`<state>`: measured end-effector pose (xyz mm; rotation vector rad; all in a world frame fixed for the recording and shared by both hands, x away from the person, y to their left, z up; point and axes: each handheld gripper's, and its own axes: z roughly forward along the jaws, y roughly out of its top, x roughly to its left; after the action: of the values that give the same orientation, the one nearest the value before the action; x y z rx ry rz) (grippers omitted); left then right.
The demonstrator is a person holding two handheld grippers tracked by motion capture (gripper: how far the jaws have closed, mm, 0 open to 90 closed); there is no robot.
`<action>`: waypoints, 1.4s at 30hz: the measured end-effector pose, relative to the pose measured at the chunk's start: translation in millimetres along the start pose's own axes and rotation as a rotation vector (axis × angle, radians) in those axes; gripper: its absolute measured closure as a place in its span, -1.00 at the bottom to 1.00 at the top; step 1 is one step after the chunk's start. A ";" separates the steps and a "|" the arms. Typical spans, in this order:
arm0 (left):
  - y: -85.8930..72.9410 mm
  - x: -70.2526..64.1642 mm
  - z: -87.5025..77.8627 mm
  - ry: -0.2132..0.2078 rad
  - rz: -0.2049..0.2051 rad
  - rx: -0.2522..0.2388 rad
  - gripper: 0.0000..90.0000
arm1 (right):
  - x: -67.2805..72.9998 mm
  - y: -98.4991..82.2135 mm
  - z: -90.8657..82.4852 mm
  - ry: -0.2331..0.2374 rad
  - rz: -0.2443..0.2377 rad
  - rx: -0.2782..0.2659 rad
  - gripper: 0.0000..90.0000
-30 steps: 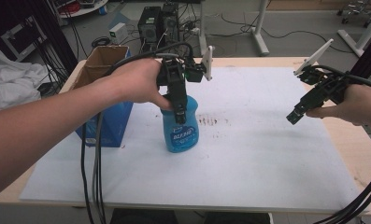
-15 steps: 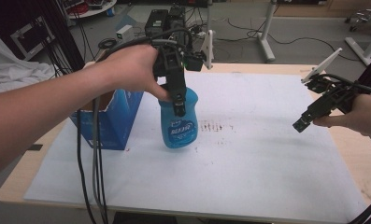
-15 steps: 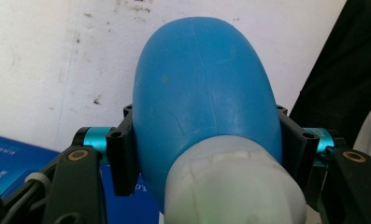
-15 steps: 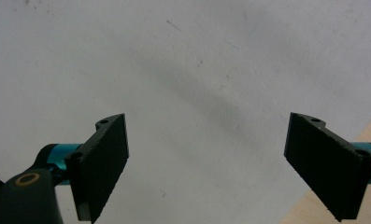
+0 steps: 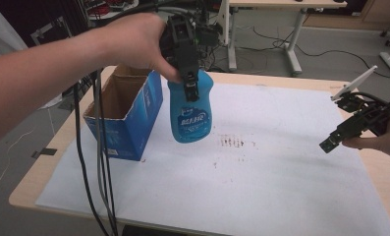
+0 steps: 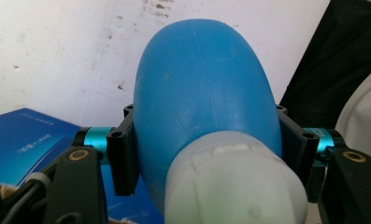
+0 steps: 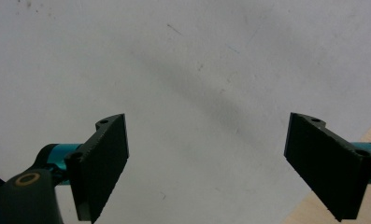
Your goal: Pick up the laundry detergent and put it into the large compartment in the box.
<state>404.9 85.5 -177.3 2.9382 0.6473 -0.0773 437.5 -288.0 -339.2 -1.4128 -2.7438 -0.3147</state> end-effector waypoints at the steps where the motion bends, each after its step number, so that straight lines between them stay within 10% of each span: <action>1: -1.5 1.4 -4.4 0.000 -0.005 -0.005 -0.19 | -0.6 0.2 0.3 0.003 -0.002 -0.001 -0.71; 23: -80.1 42.6 -94.1 0.059 -0.347 -0.161 -0.18 | -11.1 12.0 1.7 0.006 -0.007 0.020 -0.71; 42: -126.5 65.3 -93.3 0.118 -0.468 -0.135 -0.18 | -15.0 10.8 0.4 0.005 0.007 0.024 -0.71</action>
<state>412.8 239.3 -104.9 2.6180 1.2897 0.0909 455.0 -293.9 -339.7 -1.4137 -2.7287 -0.2834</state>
